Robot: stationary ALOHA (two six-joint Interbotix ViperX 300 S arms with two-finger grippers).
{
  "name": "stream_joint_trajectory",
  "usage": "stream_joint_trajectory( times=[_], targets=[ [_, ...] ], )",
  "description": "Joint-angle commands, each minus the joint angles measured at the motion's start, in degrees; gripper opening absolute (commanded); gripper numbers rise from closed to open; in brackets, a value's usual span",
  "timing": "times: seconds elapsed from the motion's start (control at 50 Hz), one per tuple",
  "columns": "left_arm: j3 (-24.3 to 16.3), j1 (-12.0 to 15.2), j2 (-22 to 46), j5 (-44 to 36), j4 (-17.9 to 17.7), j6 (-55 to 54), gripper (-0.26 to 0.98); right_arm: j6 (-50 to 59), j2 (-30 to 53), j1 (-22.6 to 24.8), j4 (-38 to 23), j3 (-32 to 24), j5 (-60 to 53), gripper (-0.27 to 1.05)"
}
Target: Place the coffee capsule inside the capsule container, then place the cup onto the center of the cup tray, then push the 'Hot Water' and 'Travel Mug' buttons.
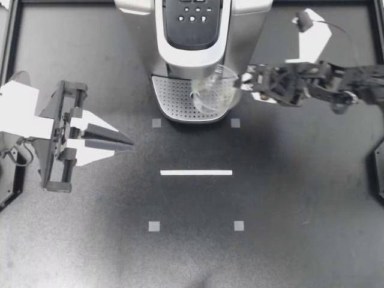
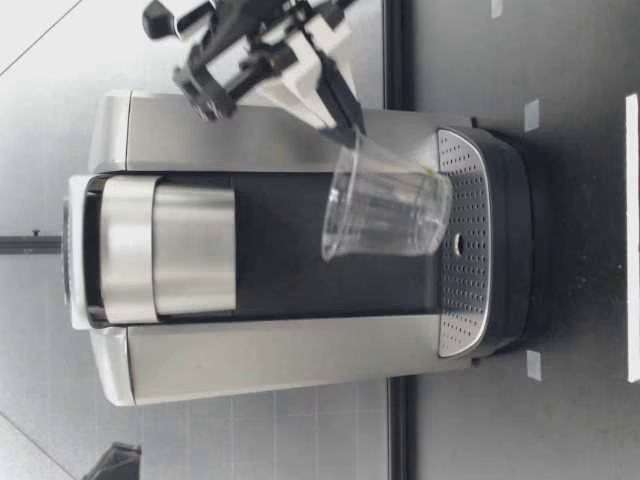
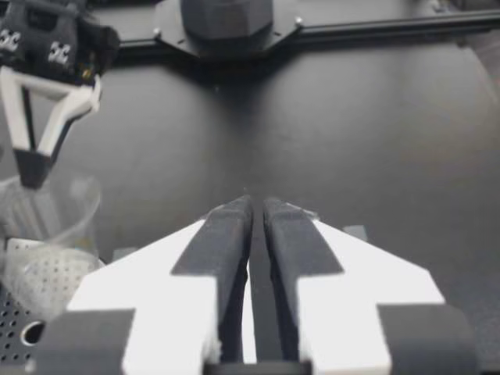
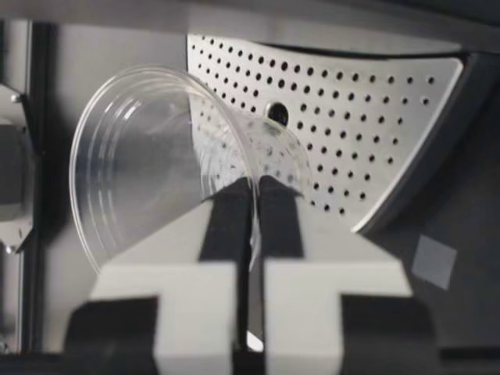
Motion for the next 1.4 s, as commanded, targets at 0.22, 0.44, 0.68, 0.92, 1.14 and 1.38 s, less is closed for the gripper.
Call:
stream_joint_trajectory(
  times=[0.22,0.44,0.68,0.92,1.14,1.38],
  targets=[
    [0.2,0.2,-0.6,-1.3,-0.1,0.1,0.17,0.0,2.2,0.2,-0.1,-3.7,-0.6,0.07],
    [0.5,0.2,-1.2,-1.3,-0.1,0.1,0.17,0.0,3.3,-0.5,-0.1,-4.6,-0.6,0.07],
    [1.1,0.2,-2.1,-1.4,-0.1,0.1,0.17,-0.1,3.5,-1.6,-0.1,-4.7,-0.6,0.08],
    [1.4,0.2,-2.6,-1.4,-0.1,0.1,0.17,-0.2,4.7,-1.6,-0.3,-5.7,-0.6,0.09],
    [1.6,0.2,-2.9,-1.4,-0.1,0.1,0.17,-0.2,5.4,-1.7,-0.9,-6.3,-0.5,0.19],
    [1.5,0.2,-2.9,-1.3,-0.1,0.1,0.17,-0.2,5.3,-1.6,-1.1,-6.4,-0.5,0.38]
  ],
)
